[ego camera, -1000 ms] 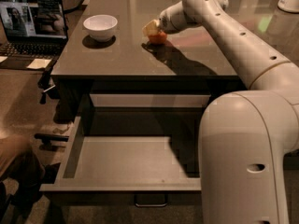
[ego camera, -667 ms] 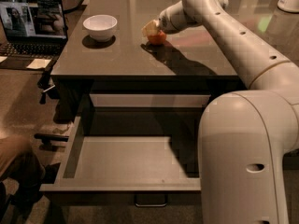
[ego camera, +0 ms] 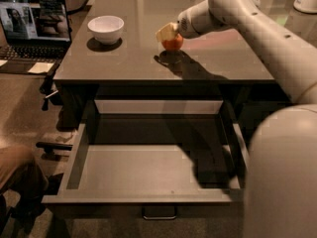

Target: Place orange into top drawer

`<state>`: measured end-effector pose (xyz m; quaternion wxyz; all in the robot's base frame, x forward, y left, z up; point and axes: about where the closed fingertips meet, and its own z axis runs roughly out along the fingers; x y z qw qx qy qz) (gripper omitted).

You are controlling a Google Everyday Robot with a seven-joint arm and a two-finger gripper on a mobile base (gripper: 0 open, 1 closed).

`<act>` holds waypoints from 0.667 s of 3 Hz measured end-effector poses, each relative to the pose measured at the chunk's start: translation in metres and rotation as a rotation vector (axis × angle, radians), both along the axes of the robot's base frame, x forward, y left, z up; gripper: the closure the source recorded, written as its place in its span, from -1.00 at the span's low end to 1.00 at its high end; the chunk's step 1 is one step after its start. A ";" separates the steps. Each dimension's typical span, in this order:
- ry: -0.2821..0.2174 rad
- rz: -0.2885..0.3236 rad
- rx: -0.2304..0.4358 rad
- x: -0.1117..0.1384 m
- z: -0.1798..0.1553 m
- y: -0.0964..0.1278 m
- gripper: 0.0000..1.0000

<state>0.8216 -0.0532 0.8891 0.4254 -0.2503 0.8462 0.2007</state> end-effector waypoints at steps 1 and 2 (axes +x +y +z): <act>-0.063 -0.019 0.034 -0.050 0.033 -0.020 1.00; -0.079 -0.019 0.044 -0.108 0.043 -0.035 1.00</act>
Offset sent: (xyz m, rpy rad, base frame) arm -0.1945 -0.0604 0.0446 0.0470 -0.0780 -0.0217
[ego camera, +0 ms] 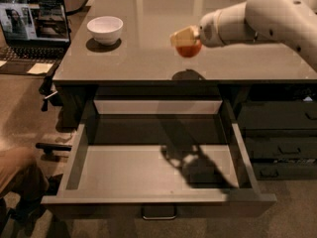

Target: Place orange into top drawer

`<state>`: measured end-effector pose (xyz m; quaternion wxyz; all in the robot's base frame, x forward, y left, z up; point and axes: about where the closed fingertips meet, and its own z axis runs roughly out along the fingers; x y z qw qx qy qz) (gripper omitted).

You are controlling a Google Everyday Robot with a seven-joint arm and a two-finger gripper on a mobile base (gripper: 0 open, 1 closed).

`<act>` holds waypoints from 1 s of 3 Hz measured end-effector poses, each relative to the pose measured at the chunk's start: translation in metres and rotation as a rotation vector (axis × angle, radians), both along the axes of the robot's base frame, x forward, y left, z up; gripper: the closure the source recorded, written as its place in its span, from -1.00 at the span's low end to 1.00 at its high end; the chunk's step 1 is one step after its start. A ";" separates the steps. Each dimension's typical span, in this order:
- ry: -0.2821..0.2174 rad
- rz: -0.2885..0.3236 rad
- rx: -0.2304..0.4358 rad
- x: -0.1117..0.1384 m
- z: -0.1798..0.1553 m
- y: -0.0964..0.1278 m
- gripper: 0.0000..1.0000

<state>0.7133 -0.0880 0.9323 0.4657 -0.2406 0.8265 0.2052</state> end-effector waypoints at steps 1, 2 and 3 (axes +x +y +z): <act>0.033 0.023 0.006 -0.056 -0.014 -0.007 1.00; 0.123 0.016 0.027 -0.100 -0.051 -0.010 1.00; 0.246 -0.003 0.055 -0.127 -0.108 -0.003 1.00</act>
Offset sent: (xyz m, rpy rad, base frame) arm -0.1563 -0.0151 -0.1044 0.0581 0.2596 -0.0025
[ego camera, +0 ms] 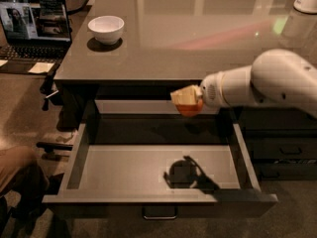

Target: Place orange into top drawer

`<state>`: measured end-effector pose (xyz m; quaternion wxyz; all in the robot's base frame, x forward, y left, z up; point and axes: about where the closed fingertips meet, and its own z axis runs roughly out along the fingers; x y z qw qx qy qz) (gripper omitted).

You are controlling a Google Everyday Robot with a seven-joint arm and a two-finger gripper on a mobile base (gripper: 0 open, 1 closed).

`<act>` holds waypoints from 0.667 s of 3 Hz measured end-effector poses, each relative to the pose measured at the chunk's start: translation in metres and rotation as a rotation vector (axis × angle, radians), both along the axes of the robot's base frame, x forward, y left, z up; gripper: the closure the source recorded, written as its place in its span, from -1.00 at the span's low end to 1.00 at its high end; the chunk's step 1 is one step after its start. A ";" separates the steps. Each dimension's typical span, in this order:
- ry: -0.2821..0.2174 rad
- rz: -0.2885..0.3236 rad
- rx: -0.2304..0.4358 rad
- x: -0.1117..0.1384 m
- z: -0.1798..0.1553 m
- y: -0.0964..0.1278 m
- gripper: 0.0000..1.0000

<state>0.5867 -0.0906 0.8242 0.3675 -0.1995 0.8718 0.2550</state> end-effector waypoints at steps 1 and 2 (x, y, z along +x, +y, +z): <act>0.101 -0.022 0.018 -0.011 -0.062 0.020 1.00; 0.144 -0.060 0.024 -0.009 -0.115 0.045 1.00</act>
Offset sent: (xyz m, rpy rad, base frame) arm 0.0034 0.0739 -0.1786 0.0406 0.1678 -0.1343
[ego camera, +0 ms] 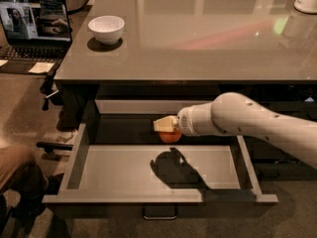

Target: Place orange into top drawer

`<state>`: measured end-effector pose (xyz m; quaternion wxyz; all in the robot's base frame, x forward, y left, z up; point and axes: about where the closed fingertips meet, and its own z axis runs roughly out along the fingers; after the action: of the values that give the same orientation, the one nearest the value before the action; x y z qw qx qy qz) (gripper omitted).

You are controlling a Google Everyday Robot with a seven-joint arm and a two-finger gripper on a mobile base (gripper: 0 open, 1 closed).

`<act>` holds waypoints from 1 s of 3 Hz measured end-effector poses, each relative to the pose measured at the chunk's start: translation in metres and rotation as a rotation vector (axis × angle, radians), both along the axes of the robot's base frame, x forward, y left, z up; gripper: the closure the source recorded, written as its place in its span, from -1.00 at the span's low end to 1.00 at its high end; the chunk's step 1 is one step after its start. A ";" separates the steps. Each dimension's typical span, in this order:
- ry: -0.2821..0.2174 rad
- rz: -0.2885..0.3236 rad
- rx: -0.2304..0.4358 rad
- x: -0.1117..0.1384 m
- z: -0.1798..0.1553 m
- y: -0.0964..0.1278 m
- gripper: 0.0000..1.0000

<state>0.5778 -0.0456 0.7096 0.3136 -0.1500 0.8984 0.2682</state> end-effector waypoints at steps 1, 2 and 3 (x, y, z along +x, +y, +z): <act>0.006 -0.027 0.005 0.010 -0.037 0.016 1.00; 0.018 -0.032 0.013 0.015 -0.059 0.025 1.00; 0.017 -0.059 0.014 0.022 -0.073 0.031 0.64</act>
Offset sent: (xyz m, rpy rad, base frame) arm 0.0207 0.0330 -0.0852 0.0229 0.0313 -0.0428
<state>0.5996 -0.0145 0.6363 0.3147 -0.1188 0.9033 0.2662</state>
